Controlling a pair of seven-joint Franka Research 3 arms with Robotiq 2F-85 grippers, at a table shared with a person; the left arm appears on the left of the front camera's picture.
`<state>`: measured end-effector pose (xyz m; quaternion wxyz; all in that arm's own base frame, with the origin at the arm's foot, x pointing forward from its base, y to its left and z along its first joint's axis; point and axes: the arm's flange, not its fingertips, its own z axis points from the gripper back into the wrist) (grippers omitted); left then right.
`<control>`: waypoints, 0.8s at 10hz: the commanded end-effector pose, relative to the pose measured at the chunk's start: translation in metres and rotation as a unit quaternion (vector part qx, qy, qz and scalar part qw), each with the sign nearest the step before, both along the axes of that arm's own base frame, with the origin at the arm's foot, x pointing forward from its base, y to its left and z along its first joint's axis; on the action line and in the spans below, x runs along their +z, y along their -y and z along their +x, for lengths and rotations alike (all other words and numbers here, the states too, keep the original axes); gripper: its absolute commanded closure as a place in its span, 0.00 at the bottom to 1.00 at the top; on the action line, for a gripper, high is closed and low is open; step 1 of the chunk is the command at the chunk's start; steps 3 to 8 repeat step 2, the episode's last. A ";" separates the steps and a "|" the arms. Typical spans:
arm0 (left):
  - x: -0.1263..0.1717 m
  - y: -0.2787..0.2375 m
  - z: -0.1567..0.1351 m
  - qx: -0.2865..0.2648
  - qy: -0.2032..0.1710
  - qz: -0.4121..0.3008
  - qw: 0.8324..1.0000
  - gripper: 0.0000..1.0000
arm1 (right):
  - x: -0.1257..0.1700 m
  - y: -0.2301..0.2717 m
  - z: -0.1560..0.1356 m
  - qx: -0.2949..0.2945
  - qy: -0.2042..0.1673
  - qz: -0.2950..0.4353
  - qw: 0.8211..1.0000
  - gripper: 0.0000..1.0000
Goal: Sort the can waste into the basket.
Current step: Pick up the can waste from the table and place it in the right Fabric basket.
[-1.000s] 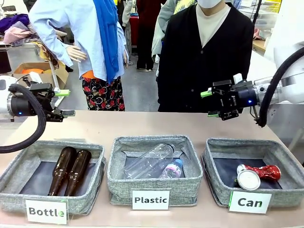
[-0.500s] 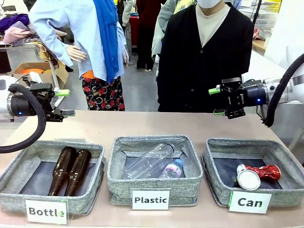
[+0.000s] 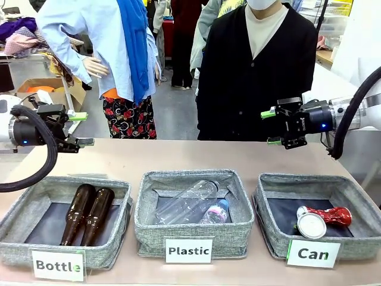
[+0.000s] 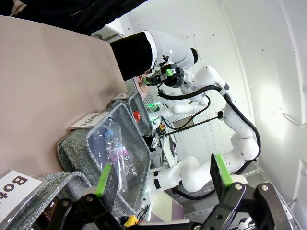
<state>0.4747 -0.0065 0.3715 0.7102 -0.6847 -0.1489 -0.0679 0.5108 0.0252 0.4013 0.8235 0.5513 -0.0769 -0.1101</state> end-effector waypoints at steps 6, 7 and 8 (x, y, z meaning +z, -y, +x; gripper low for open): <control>0.003 0.000 -0.001 -0.002 0.002 0.003 1.000 0.00 | 0.002 -0.001 0.002 0.003 0.011 0.005 1.000 0.00; 0.003 0.000 -0.001 -0.002 0.002 0.003 1.000 0.00 | 0.002 -0.001 0.002 0.003 0.011 0.005 1.000 0.00; 0.003 0.000 -0.001 -0.002 0.002 0.003 1.000 0.00 | 0.002 -0.001 0.002 0.003 0.011 0.005 1.000 0.00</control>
